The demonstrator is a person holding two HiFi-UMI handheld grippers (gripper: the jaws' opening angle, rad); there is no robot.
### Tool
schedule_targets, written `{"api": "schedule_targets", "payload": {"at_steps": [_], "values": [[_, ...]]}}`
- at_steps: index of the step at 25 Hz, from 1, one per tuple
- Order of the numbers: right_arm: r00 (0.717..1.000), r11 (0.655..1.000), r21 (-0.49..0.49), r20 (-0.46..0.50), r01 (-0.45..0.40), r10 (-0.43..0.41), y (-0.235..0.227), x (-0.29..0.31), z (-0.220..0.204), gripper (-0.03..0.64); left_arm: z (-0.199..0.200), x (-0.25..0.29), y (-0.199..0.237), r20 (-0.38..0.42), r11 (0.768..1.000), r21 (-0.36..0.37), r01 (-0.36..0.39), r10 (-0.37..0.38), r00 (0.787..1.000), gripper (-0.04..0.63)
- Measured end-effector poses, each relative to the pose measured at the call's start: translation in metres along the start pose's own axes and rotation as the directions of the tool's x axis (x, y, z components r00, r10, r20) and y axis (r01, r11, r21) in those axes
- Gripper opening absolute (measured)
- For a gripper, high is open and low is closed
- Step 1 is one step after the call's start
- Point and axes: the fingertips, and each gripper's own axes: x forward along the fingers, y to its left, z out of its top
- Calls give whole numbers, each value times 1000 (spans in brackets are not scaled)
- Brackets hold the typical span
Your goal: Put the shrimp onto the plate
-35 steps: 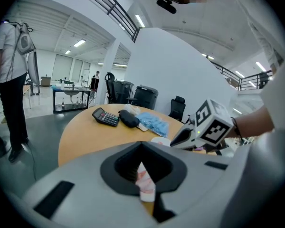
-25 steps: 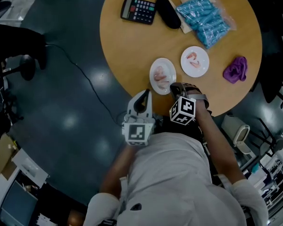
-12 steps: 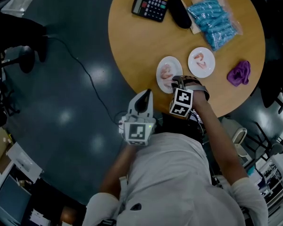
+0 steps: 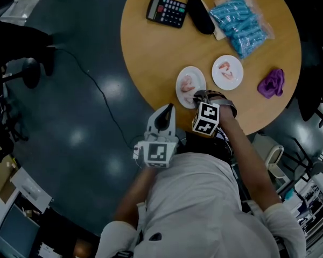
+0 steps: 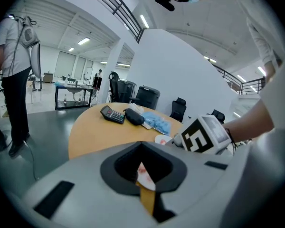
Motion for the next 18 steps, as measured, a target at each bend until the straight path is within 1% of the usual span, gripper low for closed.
{"api": "schedule_targets", "payload": {"at_steps": [2, 4, 5, 6, 8, 10, 11, 13, 14, 18], "values": [[999, 998, 54, 34, 10, -12, -3, -12, -4, 47, 3, 4, -5, 1, 1000, 20, 12, -13, 1000, 8], [997, 991, 120, 51, 52, -59, -14, -24, -19, 46, 11, 7, -13, 4, 1000, 22, 19, -19, 1000, 8], [995, 983, 168, 54, 79, -89, -23, -29, -31, 46, 15, 9, -16, 8, 1000, 15, 19, -19, 1000, 8], [992, 968, 228, 53, 104, -119, -33, -33, -44, 46, 18, 12, -20, 10, 1000, 13, 21, -22, 1000, 8], [985, 921, 362, 40, 143, -168, -55, -34, -72, 46, 22, 18, -26, 11, 999, 33, 33, -33, 999, 8], [981, 866, 473, 17, 161, -192, -72, -31, -99, 46, 21, 23, -32, 11, 996, 71, 47, -48, 999, 8], [981, 843, 513, 9, 161, -193, -77, -29, -109, 46, 21, 25, -35, 9, 995, 81, 51, -52, 999, 8], [983, 814, 561, 0, 154, -186, -82, -23, -121, 46, 24, 28, -40, 4, 996, 68, 50, -50, 999, 8], [984, 807, 571, -4, 151, -180, -83, -20, -125, 46, 26, 29, -42, 0, 997, 60, 49, -49, 999, 8], [985, 787, 599, -17, 149, -174, -87, -15, -131, 46, 19, 32, -50, -27, 995, 75, 59, -57, 998, 8]]}}
